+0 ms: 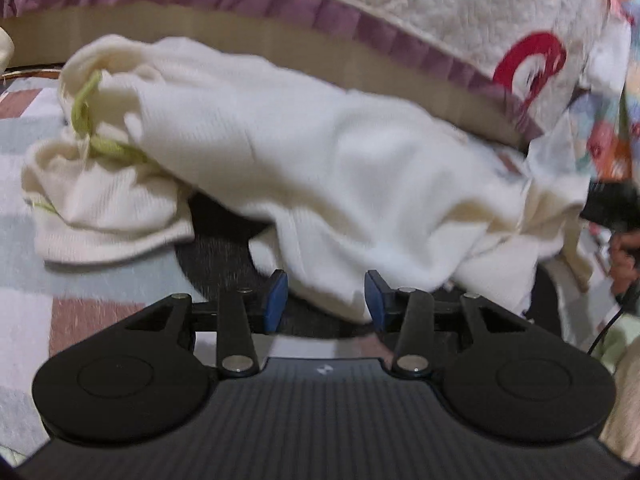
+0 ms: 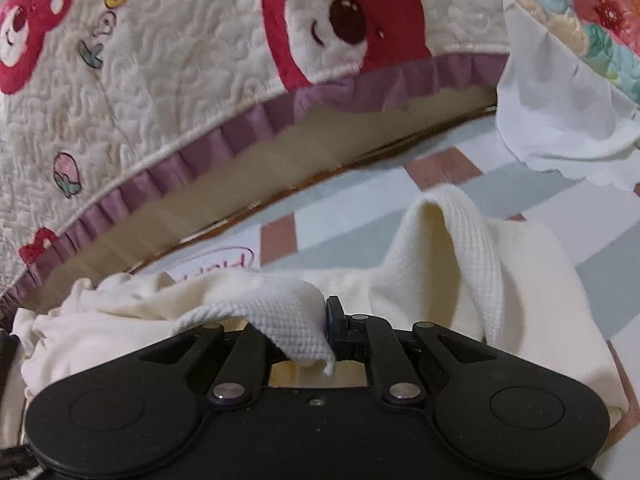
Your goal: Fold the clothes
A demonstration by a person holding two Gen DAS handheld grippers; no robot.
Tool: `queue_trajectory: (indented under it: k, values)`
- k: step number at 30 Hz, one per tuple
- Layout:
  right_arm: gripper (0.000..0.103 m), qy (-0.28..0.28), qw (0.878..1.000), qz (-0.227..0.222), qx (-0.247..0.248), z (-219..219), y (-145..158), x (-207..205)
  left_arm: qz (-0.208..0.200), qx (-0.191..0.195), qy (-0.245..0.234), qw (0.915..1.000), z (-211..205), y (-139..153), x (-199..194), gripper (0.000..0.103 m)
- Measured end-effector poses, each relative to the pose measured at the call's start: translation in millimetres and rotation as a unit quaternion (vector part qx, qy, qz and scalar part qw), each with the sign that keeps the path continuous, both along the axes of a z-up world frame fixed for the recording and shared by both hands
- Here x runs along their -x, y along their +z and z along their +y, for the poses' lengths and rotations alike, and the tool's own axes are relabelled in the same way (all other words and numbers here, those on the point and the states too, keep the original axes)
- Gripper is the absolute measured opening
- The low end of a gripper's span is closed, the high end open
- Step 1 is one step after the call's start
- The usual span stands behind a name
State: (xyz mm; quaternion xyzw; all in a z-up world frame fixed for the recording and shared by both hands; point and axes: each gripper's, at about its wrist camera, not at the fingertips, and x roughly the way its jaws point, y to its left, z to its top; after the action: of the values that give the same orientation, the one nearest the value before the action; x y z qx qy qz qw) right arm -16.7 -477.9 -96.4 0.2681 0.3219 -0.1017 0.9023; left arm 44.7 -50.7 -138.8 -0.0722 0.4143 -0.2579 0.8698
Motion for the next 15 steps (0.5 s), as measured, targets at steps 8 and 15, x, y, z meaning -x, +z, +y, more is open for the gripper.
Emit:
queue_trajectory:
  k: [8,15]
  values:
    - [0.014,0.007,1.0,0.002,-0.008,1,-3,-3,0.05,0.114,0.096,0.9876,15,-17,-41,0.054]
    - [0.015,0.014,0.999,0.018,-0.04,-4,-15,-6,0.045,0.132,0.092,0.986,4,-19,-40,0.044]
